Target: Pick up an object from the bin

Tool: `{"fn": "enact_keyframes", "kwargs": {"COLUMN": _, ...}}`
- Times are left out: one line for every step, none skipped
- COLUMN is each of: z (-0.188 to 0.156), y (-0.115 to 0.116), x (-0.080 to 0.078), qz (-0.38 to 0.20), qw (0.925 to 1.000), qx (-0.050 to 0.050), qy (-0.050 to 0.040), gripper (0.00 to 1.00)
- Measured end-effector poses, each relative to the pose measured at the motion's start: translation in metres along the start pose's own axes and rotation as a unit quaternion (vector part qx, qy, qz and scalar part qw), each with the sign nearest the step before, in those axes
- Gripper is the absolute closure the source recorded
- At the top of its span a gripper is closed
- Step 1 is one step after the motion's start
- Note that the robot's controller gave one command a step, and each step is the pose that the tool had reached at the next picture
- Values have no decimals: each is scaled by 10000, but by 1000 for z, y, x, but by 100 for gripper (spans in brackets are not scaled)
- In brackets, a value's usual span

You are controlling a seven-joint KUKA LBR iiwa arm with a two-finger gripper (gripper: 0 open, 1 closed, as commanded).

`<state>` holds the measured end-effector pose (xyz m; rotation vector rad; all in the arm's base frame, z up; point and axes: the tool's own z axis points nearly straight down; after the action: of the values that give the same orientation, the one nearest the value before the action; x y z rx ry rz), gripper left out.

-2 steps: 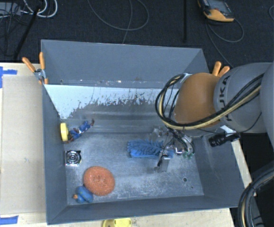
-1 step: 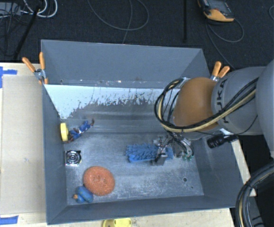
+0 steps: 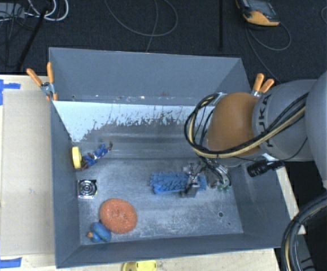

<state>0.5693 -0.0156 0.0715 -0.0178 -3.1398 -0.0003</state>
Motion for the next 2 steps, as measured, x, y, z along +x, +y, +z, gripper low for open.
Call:
{"fn": "enact_keyframes", "kwargs": {"z": -68, "y": 0, "x": -42, "qz": 81, "qw": 10000, "qx": -1, "qy": -15, "gripper": 100}}
{"fn": "enact_keyframes", "kwargs": {"z": -68, "y": 0, "x": -42, "qz": 79, "qw": 10000, "qx": -1, "qy": -15, "gripper": 100}}
